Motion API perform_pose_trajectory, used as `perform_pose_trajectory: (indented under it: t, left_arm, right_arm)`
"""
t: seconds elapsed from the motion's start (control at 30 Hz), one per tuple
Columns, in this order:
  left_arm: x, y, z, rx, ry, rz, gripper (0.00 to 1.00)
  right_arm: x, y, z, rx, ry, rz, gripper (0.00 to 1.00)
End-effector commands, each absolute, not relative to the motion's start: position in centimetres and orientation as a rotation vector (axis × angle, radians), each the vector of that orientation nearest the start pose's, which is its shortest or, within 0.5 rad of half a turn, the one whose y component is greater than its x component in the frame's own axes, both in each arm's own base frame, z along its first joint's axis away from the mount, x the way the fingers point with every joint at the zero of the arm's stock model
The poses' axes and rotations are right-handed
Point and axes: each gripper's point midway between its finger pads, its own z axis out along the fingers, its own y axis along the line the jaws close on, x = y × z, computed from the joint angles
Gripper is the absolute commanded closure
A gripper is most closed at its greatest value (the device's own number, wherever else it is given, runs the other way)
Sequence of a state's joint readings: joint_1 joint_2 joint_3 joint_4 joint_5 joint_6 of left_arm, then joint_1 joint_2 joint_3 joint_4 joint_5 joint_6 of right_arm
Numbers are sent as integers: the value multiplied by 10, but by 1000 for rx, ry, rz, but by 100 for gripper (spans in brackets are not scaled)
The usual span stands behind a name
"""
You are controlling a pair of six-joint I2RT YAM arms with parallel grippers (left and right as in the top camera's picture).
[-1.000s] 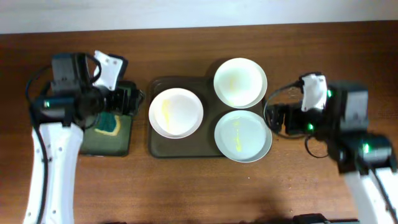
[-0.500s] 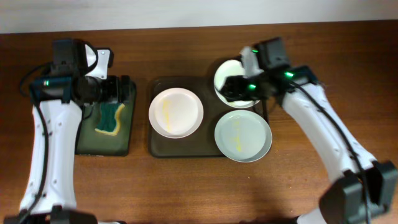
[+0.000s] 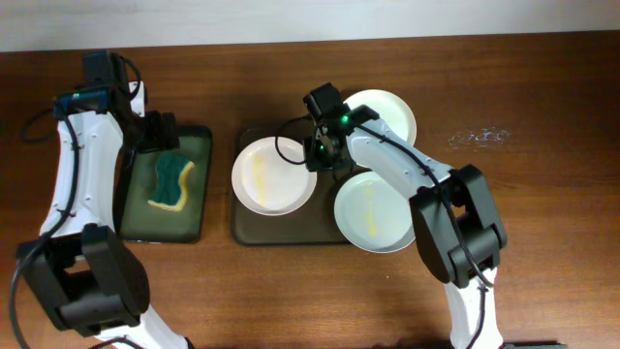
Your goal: Clean dirty plates on tray and stack at the side
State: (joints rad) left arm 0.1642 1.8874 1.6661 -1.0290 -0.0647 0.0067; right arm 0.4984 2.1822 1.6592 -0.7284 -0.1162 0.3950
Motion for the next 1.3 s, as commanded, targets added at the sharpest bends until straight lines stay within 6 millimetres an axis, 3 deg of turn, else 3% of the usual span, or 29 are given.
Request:
perform_pose_trajectory:
  t: [0.0, 0.07, 0.13, 0.2, 0.4, 0.47, 0.63, 0.73, 0.8, 0.93, 1.03, 1.1, 1.27]
  left_arm:
    - [429, 85, 130, -229, 2826, 148, 0]
    - [429, 85, 125, -229, 2837, 146, 0]
    - [429, 85, 120, -230, 2851, 145, 0]
    - [426, 84, 109, -230, 2888, 142, 8]
    - [424, 84, 80, -55, 2975, 151, 24]
    - [423, 79, 65, 39, 3012, 120, 33]
    - [411, 74, 18, 123, 3138, 66, 39]
    - [408, 71, 5, 114, 3168, 31, 57]
    - [409, 66, 5, 113, 3162, -13, 76]
    - [409, 66, 5, 64, 3163, -19, 100]
    - [415, 66, 10, -5, 3146, -15, 100]
    - [426, 64, 30, -58, 3118, -45, 100]
    - [467, 37, 115, 3, 2957, -193, 100]
  right_arm:
    - [415, 265, 11, -189, 2912, 385, 64]
    - [409, 270, 4, -190, 2933, 379, 72]
    - [401, 275, -3, -166, 2962, 367, 87]
    - [394, 276, -15, -125, 3001, 351, 96]
    - [385, 268, -27, -100, 3046, 295, 96]
    - [384, 267, -28, -99, 3049, 287, 96]
    - [383, 265, -28, -98, 3054, 278, 96]
    - [383, 265, -28, -98, 3054, 278, 96]
    - [383, 265, -28, -98, 3054, 278, 96]
    - [383, 265, -28, -98, 3055, 277, 96]
    - [384, 266, -28, -99, 3051, 280, 96]
    - [385, 266, -28, -100, 3046, 283, 96]
    - [384, 267, -27, -98, 3052, 298, 96]
